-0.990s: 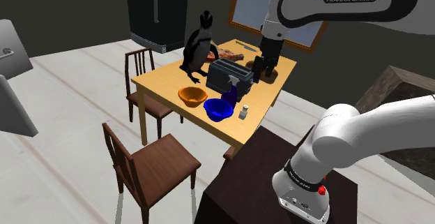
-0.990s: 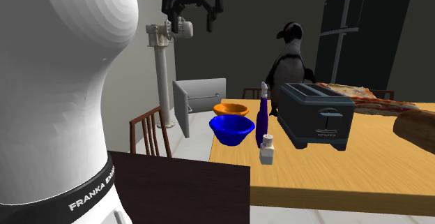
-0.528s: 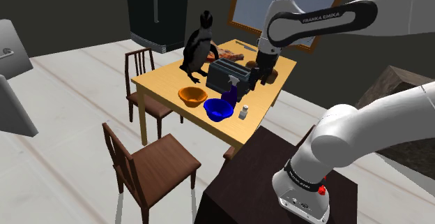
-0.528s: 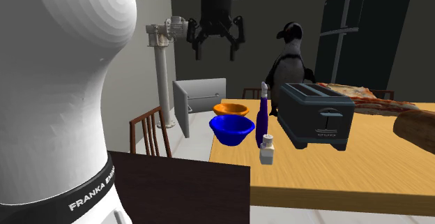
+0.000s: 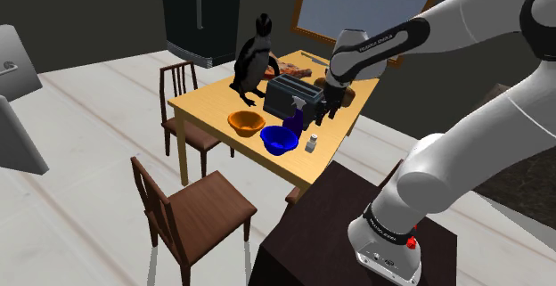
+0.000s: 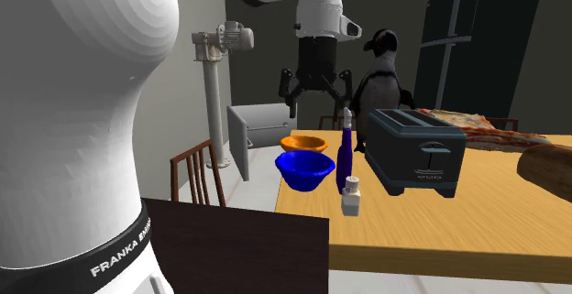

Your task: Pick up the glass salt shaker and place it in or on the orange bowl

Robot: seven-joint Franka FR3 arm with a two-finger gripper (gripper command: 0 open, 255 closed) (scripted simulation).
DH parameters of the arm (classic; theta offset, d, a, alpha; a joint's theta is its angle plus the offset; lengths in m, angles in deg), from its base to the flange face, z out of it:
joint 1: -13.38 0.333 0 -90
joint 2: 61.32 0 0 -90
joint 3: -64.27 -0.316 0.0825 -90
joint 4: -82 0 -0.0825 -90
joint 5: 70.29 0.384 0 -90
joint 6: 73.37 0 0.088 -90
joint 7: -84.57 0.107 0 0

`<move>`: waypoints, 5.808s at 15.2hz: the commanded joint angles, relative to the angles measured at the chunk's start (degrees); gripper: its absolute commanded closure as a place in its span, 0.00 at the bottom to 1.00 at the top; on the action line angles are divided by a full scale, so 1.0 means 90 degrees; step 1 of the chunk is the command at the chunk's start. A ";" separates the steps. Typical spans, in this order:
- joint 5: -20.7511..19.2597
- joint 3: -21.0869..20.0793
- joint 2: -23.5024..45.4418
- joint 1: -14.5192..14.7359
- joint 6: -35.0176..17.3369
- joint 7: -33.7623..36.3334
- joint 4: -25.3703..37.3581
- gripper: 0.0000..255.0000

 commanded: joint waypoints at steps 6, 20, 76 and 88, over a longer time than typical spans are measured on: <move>0.1258 0.0627 0.2028 0.0172 -0.1479 -0.1408 0.0552 0.00; 0.3624 -0.0187 0.4299 -0.0654 -0.2640 -0.3390 0.1387 0.00; 0.1443 0.0365 0.2174 0.0449 0.0234 -0.0947 0.2481 1.00; 0.2201 -0.0299 0.3857 0.0957 0.1186 -0.0043 0.4972 1.00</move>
